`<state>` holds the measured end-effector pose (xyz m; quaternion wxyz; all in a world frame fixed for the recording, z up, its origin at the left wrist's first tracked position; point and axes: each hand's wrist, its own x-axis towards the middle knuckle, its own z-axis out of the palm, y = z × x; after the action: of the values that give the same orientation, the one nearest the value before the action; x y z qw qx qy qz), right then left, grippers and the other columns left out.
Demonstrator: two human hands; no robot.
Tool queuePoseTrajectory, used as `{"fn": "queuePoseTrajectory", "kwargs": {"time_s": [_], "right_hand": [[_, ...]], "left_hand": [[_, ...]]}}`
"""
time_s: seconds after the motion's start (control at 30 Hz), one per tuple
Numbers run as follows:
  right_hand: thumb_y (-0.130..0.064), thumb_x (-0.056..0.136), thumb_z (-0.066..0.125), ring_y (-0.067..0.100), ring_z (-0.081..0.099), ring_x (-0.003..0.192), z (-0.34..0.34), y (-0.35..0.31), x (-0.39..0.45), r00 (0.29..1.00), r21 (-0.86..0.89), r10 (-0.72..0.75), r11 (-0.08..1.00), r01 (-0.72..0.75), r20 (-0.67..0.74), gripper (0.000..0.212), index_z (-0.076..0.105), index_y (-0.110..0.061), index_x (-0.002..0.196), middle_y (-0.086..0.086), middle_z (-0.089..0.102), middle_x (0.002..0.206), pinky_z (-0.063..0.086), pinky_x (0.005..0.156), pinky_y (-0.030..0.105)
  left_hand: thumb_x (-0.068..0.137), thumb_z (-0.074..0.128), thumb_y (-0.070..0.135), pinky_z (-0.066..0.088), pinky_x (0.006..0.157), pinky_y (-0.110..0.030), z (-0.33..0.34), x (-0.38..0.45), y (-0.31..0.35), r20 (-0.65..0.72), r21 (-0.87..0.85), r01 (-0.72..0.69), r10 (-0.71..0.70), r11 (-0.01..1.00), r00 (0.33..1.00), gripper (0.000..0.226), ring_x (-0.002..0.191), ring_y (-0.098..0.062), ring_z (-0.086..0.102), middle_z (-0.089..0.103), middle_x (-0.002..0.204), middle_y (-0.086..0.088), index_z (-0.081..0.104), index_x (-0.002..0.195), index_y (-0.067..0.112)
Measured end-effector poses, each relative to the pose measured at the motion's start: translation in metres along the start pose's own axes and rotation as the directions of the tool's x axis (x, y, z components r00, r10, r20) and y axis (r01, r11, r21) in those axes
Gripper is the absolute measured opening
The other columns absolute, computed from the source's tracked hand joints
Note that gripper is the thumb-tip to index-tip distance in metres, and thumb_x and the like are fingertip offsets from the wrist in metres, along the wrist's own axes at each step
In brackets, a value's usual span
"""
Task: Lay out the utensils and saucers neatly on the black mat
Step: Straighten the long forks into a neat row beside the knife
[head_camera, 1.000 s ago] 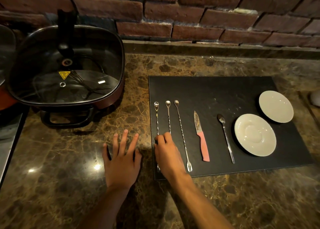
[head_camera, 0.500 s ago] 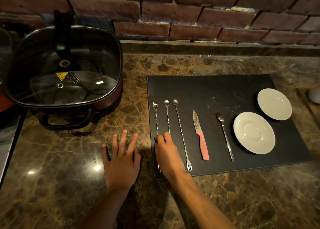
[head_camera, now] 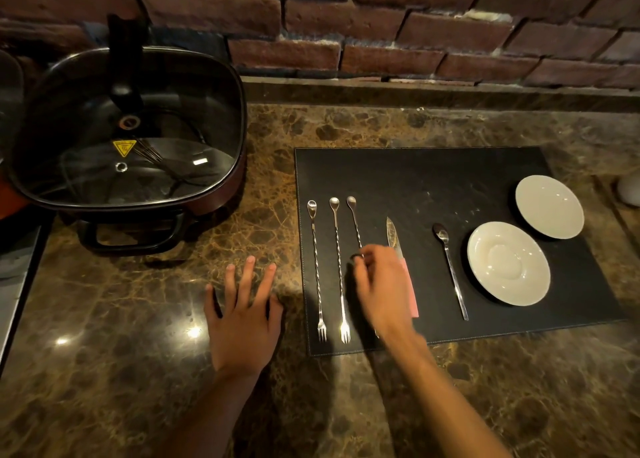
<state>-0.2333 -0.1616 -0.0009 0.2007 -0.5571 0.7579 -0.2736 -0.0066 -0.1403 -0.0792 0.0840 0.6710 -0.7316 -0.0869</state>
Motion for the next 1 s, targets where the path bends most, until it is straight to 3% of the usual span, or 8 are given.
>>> {"fn": "queuePoseTrajectory", "kwargs": {"time_s": [0.13,0.3,0.53,0.83,1.0], "right_hand": [[-0.019,0.095,0.063,0.021,0.058,0.087,-0.034,0.034,0.007,0.998,-0.103,0.047,0.993,-0.050,-0.035,0.016,0.063,-0.011,0.108,-0.001,0.051,0.098,0.038,0.079,0.022],[-0.027,0.095,0.061,0.026,0.057,0.099,-0.040,0.054,-0.007,0.988,-0.219,0.142,0.968,-0.125,0.066,0.029,0.056,-0.014,0.120,0.005,0.051,0.116,0.046,0.082,0.037],[-0.018,0.097,0.057,0.029,0.056,0.097,-0.037,0.064,-0.010,0.990,-0.175,0.130,0.977,-0.118,0.059,0.025,0.057,-0.006,0.119,0.009,0.053,0.111,0.042,0.087,0.036],[-0.027,0.099,0.053,0.024,0.057,0.095,-0.039,0.062,-0.001,0.989,-0.168,0.127,0.979,-0.112,0.078,0.027,0.056,-0.010,0.120,0.005,0.052,0.112,0.045,0.085,0.034],[-0.029,0.102,0.048,0.027,0.058,0.094,-0.060,0.075,0.008,0.987,-0.241,0.157,0.957,-0.163,-0.044,0.027,0.059,-0.006,0.108,0.009,0.054,0.111,0.048,0.084,0.039]], "left_hand": [[0.104,0.026,0.045,0.013,0.124,-0.063,0.002,0.000,-0.001,-0.013,0.000,0.000,0.000,1.000,1.000,0.057,0.160,-0.027,0.020,0.023,0.172,0.003,0.026,0.161,0.040],[0.104,0.026,0.044,0.014,0.124,-0.064,0.005,0.000,-0.003,-0.021,0.024,-0.010,0.011,1.000,1.000,0.057,0.159,-0.028,0.022,0.024,0.172,0.002,0.032,0.160,0.038],[0.103,0.029,0.044,0.014,0.123,-0.062,0.002,0.000,0.000,-0.029,0.046,0.007,-0.006,0.999,1.000,0.056,0.158,-0.029,0.025,0.028,0.170,0.001,0.036,0.159,0.037],[0.106,0.019,0.051,0.011,0.125,-0.059,0.007,0.000,-0.004,-0.038,0.043,0.031,-0.029,0.999,0.999,0.054,0.160,-0.023,0.018,0.019,0.172,0.010,0.028,0.160,0.044],[0.107,0.018,0.053,0.006,0.125,-0.054,0.013,0.000,-0.007,-0.045,0.056,0.031,-0.028,0.998,0.999,0.055,0.160,-0.021,0.016,0.017,0.173,0.012,0.026,0.160,0.046]]}}
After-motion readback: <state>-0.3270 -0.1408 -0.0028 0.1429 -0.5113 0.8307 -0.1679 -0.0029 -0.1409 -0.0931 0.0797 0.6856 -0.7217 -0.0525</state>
